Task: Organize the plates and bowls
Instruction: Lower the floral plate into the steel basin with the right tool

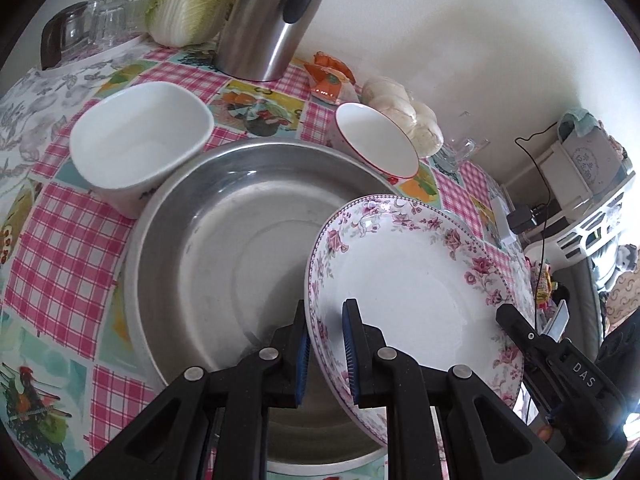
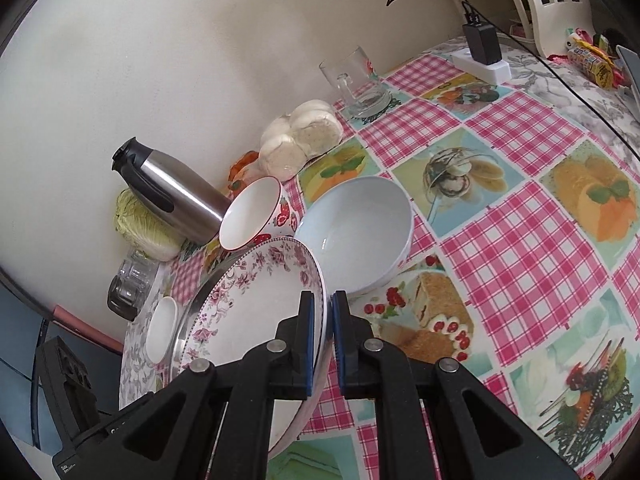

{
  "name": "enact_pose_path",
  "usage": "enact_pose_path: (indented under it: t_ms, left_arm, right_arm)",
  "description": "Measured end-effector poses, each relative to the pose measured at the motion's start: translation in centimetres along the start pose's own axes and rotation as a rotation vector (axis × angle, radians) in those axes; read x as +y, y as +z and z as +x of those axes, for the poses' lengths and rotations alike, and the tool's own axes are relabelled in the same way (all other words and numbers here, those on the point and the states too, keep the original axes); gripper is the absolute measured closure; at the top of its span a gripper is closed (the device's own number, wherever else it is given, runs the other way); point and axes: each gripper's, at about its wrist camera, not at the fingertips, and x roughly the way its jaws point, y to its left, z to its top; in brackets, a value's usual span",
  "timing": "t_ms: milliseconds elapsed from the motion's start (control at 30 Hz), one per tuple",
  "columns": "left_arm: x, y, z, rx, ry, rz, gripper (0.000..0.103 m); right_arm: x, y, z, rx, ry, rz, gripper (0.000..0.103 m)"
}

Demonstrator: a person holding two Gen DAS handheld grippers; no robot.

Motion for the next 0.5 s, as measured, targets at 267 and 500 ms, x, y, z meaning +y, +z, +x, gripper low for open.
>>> enact_pose_path:
  t_ms: [267, 500]
  left_arm:
    - [2.4, 0.6, 0.1, -0.016, 0.036, -0.033, 0.086]
    - [4.2, 1.2, 0.1, -0.037, 0.069, -0.044, 0.086]
  right_arm:
    - [1.8, -0.6, 2.5, 0.056, 0.008, -0.018, 0.093]
    - [2.9, -1.0, 4.4, 0.090, 0.025, -0.014, 0.093]
